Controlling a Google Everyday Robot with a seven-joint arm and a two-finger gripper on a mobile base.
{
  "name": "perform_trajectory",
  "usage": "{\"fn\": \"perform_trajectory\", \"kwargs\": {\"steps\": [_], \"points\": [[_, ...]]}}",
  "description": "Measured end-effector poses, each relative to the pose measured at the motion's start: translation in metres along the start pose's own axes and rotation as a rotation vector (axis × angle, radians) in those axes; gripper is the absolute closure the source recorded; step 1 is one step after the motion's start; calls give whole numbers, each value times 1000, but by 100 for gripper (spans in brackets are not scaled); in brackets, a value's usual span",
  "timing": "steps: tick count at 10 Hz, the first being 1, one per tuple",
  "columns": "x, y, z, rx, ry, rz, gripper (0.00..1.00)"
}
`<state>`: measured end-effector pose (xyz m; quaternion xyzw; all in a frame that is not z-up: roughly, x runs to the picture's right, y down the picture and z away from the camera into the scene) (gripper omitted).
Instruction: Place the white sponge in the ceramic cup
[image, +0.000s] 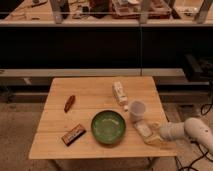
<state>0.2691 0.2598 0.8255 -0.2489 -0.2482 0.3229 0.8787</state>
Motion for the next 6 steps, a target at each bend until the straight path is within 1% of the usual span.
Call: {"fn": "perform_trajectory", "kwargs": {"steps": [1, 2, 3, 4, 5, 6], "points": [[3, -3, -3, 0, 7, 8, 91], [7, -6, -8, 7, 11, 18, 97], [16, -13, -22, 27, 20, 34, 100], [28, -21, -42, 54, 38, 47, 100], [34, -25, -57, 71, 44, 58, 100], [38, -31, -78, 101, 43, 67, 100]]}}
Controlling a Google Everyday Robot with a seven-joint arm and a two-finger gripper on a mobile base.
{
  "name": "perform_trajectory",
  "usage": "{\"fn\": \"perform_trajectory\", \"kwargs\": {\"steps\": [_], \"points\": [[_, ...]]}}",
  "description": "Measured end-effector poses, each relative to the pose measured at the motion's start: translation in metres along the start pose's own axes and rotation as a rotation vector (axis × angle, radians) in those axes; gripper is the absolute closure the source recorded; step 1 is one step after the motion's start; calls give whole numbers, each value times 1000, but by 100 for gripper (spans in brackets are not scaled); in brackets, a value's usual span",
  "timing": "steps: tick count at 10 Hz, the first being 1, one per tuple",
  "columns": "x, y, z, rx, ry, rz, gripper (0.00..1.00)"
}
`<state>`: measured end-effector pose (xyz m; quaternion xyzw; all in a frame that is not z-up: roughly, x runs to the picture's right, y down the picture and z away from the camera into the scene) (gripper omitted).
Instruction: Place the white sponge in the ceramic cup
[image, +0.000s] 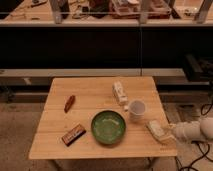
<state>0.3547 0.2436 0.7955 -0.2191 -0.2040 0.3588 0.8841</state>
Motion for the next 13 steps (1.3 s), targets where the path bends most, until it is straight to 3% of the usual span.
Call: {"fn": "perform_trajectory", "kwargs": {"steps": [3, 5, 8, 10, 11, 13], "points": [[-3, -14, -54, 60, -26, 0, 100], [-24, -10, -68, 46, -59, -27, 100], [-86, 7, -46, -45, -123, -106, 100], [-133, 10, -30, -87, -159, -168, 100], [-164, 5, -26, -96, -177, -218, 100], [-195, -12, -34, -76, -191, -277, 100]]}}
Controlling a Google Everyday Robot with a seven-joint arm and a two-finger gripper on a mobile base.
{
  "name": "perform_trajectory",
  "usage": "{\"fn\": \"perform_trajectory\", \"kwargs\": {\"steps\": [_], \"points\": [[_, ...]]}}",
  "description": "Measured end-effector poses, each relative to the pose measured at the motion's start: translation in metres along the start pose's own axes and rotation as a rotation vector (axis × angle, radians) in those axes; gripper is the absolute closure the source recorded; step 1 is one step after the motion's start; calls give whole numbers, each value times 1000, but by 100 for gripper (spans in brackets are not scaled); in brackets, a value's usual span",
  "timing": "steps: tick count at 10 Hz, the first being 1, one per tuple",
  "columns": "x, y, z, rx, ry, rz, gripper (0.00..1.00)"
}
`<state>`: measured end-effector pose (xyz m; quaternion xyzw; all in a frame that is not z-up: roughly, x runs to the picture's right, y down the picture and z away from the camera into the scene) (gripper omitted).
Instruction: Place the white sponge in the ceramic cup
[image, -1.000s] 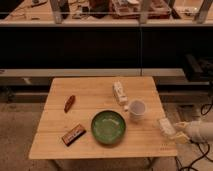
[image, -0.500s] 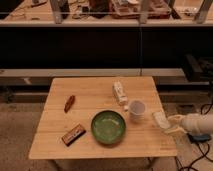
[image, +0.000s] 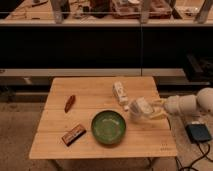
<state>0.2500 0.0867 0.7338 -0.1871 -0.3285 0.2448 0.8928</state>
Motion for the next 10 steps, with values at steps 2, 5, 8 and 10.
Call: {"fn": "perform_trajectory", "kwargs": {"steps": [2, 5, 8, 10], "points": [[-13, -20, -7, 17, 21, -39, 100], [-7, -18, 7, -46, 64, -35, 100], [-6, -6, 22, -129, 73, -21, 80], [-7, -5, 27, -153, 71, -19, 61]]}}
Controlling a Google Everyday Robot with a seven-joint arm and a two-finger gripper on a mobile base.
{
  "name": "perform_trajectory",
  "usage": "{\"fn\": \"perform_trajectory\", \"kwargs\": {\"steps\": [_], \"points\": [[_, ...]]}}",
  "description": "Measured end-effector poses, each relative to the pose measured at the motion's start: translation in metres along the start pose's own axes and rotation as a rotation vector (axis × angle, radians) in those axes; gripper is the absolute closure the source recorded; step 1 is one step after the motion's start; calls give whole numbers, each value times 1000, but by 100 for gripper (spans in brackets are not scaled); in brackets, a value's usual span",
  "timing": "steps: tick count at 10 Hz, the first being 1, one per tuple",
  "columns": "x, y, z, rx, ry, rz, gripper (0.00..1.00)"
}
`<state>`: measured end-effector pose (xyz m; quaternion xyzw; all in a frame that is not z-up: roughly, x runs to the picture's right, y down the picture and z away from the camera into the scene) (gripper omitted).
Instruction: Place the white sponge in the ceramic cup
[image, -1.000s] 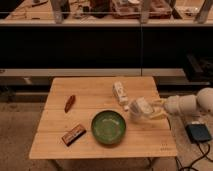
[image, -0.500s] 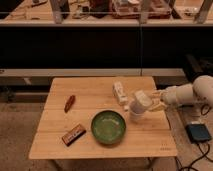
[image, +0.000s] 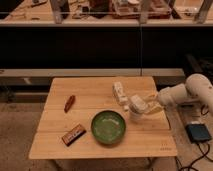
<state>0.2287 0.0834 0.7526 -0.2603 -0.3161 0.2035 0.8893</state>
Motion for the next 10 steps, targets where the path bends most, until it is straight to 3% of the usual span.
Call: {"fn": "perform_trajectory", "kwargs": {"steps": [4, 10], "points": [[5, -6, 7, -5, -9, 3, 23], [7, -9, 8, 8, -19, -1, 20]]}}
